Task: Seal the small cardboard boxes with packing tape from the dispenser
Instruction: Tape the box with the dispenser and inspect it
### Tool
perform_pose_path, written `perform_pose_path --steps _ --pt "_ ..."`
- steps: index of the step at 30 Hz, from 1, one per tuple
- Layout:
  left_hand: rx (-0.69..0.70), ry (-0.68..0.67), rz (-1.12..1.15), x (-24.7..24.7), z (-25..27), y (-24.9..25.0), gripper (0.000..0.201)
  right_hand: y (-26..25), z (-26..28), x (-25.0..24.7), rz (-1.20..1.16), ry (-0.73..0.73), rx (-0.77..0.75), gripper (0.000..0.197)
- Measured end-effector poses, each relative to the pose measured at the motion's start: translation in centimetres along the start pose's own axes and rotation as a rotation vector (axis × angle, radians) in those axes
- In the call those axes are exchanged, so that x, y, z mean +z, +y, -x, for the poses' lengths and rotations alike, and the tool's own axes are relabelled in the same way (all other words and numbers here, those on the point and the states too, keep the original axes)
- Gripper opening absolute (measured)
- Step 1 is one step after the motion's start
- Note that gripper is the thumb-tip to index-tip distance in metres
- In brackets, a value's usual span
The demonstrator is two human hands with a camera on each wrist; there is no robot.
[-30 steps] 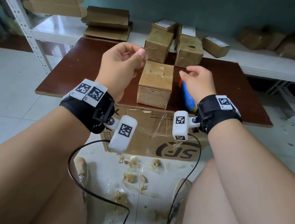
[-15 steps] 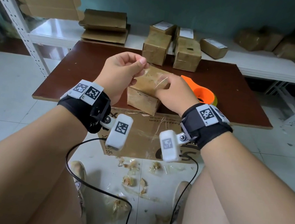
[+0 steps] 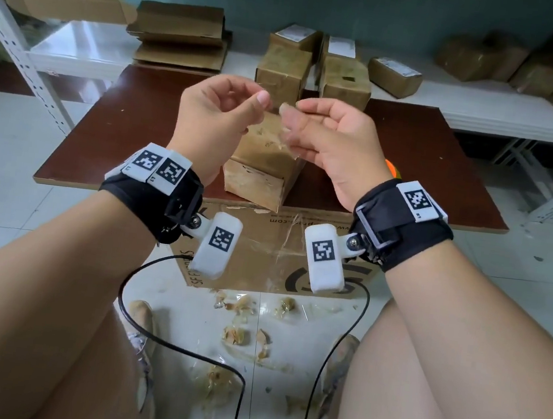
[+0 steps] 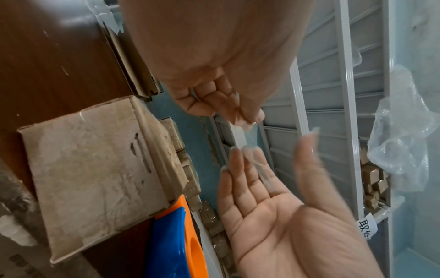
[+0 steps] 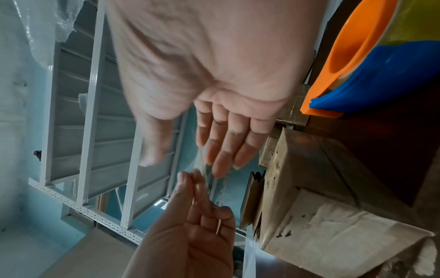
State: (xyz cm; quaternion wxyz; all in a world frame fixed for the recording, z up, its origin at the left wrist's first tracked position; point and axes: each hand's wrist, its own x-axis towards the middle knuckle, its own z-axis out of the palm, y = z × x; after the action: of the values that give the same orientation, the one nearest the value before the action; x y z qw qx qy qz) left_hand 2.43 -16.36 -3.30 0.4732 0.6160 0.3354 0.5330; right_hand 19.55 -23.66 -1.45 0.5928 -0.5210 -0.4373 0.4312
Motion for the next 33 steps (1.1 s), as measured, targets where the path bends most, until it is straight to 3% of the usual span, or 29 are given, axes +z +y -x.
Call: perform_pose_path --steps 5,10,11,14,15,18,22,26,30,33 --pt "0.092 0.057 -0.119 0.1 -0.2 -0.4 0.015 1.3 -1.4 -0.5 0.055 0.034 -0.002 0.021" --pt "0.140 0.289 -0.395 0.5 -0.2 -1.3 0.012 2.1 -2.7 0.0 0.223 0.083 -0.101 0.011" --pt "0.134 0.314 -0.407 0.6 -0.3 -1.4 0.020 2.2 -2.8 0.2 0.281 0.098 -0.142 0.012" --pt "0.004 0.331 -0.286 1.1 -0.7 -1.5 0.081 1.9 -2.8 0.5 0.424 0.121 -0.258 0.012" --pt "-0.039 0.316 -0.219 1.2 -0.7 -1.5 0.087 1.7 -2.6 0.4 0.432 0.115 -0.270 0.013" --pt "-0.097 0.299 -0.066 1.4 -1.0 -1.4 0.058 1.2 -2.2 0.4 0.420 0.131 -0.273 0.029" --pt "0.037 0.323 -0.028 1.5 -0.5 -0.4 0.019 1.4 -2.9 0.2 0.434 0.238 -0.267 0.057" --pt "0.240 0.285 -0.240 1.2 0.0 -0.1 0.010 1.9 -3.5 -0.1 0.432 0.294 -0.257 0.016" --pt "0.314 0.354 -0.403 0.6 -0.3 -0.2 0.012 1.7 -3.7 -0.4 0.350 0.313 -0.330 0.013" --pt "0.226 0.344 -0.262 0.6 -0.3 -0.1 0.018 1.7 -3.9 0.0 0.331 0.286 -0.365 0.012"
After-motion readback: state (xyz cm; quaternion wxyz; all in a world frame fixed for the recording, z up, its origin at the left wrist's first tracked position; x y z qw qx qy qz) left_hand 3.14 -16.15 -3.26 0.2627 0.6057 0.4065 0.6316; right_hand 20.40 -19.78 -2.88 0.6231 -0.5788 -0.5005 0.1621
